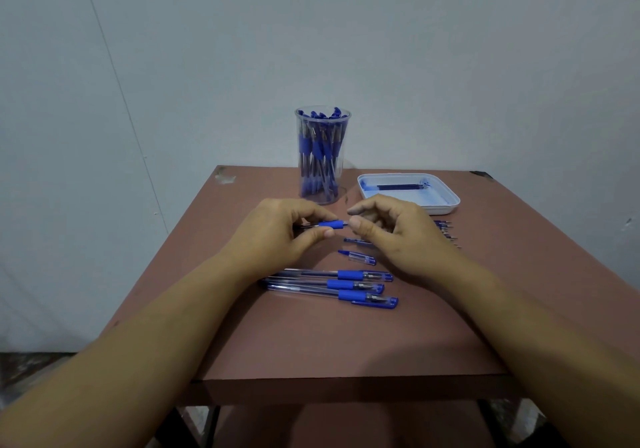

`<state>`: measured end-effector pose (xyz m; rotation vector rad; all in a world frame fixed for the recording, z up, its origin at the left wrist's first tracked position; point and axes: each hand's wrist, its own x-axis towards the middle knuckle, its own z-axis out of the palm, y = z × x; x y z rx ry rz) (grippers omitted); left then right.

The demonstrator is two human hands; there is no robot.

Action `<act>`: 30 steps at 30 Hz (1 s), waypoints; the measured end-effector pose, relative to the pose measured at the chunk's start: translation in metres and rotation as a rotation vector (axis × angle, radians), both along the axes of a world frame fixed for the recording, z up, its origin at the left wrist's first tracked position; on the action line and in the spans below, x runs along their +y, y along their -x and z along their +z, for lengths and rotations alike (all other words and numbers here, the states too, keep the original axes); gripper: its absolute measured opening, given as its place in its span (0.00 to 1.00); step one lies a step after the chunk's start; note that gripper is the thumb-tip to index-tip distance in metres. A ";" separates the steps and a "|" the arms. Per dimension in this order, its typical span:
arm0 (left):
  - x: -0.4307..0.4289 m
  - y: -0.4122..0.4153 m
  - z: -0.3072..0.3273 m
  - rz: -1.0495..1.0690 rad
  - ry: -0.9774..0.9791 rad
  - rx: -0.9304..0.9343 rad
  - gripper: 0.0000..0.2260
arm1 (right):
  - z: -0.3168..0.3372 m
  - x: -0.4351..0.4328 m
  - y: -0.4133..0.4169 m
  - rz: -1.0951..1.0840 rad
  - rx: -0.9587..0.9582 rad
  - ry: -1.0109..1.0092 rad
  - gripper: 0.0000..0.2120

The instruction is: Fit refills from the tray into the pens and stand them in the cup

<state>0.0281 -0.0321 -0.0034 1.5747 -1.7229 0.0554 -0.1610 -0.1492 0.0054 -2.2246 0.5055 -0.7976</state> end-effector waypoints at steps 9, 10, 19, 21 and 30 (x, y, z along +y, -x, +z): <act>-0.001 -0.001 -0.002 0.003 -0.004 0.027 0.08 | -0.002 0.001 -0.001 0.023 -0.028 0.002 0.08; -0.001 -0.001 -0.002 0.002 0.000 0.025 0.08 | -0.002 0.001 -0.001 0.027 -0.038 -0.036 0.08; 0.001 0.000 -0.002 0.058 0.032 -0.117 0.07 | -0.002 0.003 -0.002 -0.023 0.007 0.094 0.06; 0.003 0.003 -0.001 0.120 0.065 -0.252 0.07 | -0.003 0.002 -0.002 -0.015 0.016 0.179 0.07; 0.005 0.014 0.002 0.176 0.097 -0.394 0.07 | -0.002 0.005 -0.002 -0.062 0.001 0.287 0.09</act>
